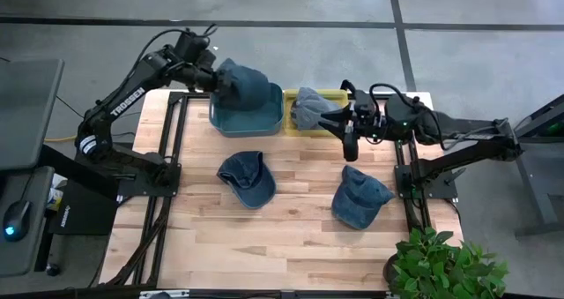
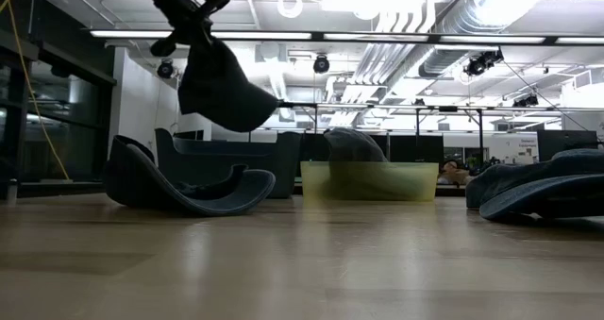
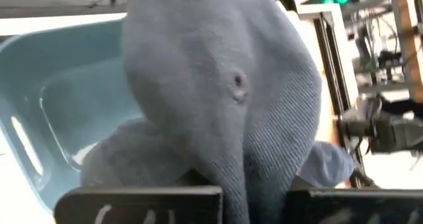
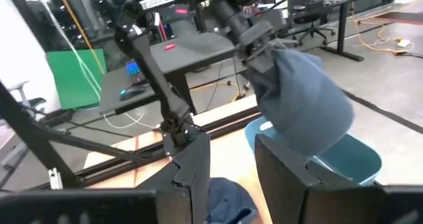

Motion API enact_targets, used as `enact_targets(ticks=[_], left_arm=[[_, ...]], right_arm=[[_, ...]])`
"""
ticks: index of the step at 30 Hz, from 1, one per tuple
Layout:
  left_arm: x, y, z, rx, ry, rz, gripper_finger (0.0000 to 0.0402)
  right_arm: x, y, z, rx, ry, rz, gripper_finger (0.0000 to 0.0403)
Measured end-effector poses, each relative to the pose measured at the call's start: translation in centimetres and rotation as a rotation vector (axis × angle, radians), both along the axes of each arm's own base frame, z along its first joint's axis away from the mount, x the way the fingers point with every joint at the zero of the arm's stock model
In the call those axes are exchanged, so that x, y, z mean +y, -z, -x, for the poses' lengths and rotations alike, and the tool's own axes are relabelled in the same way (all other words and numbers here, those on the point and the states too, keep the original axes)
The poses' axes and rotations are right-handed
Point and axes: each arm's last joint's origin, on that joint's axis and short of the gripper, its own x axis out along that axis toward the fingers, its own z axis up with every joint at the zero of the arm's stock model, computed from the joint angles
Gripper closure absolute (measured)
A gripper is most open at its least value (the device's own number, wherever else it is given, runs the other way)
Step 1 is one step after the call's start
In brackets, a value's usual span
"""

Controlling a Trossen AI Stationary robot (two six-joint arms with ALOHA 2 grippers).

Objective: Pick & Place hat
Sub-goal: Put the top right blue cap into the blue bin

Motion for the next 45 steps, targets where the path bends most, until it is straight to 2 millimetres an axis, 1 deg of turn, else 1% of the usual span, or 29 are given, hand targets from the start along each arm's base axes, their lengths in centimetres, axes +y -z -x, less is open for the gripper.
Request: enact_targets(ticks=[4, 10, 14, 21, 24, 29, 31, 35, 39, 42, 45], left_arm=[[1.0, 0.5, 0.1, -0.008, -0.029, 0.037, 0.0401], [1.8, 1.7, -0.9, 0.001, -0.018, 0.115, 0.0401], [2.7, 2.9, -1.6, 0.031, -0.015, 0.149, 0.0401], [3.7, 4.4, -2.7, 0.045, 0.104, 0.159, 0.0401], [3.8, 4.8, -2.9, 0.033, 0.144, 0.192, 0.0401], [3.9, 5.3, -3.1, 0.052, 0.149, 0.226, 0.0401], [3.7, 5.5, -3.2, 0.054, 0.164, 0.249, 0.0401], [3.2, 5.5, -3.6, 0.077, 0.188, 0.229, 0.0401], [3.3, 5.8, -3.9, 0.076, 0.203, 0.242, 0.0401], [3.2, 6.0, -4.5, 0.099, 0.213, 0.204, 0.0401], [3.6, 6.4, -4.9, 0.101, 0.228, 0.180, 0.0401]], right_arm=[[0.4, 0.0, 0.0, 0.004, -0.018, 0.015, 0.0289], [0.8, 0.1, 0.0, 0.012, -0.038, 0.021, 0.0289], [1.1, 0.2, 0.0, 0.030, -0.032, 0.024, 0.0289], [1.4, 0.6, 0.1, 0.068, -0.006, 0.034, 0.0289], [1.4, 0.6, 0.1, 0.069, -0.003, 0.029, 0.0289], [1.4, 0.6, 0.1, 0.068, -0.002, 0.027, 0.0289], [1.4, 0.6, 0.1, 0.068, -0.002, 0.027, 0.0289], [1.3, 0.6, 0.2, 0.071, 0.022, 0.038, 0.0289], [1.3, 0.6, 0.2, 0.071, 0.031, 0.042, 0.0289], [1.3, 0.6, 0.2, 0.075, 0.032, 0.054, 0.0289], [1.3, 0.6, 0.2, 0.075, 0.032, 0.055, 0.0289]])
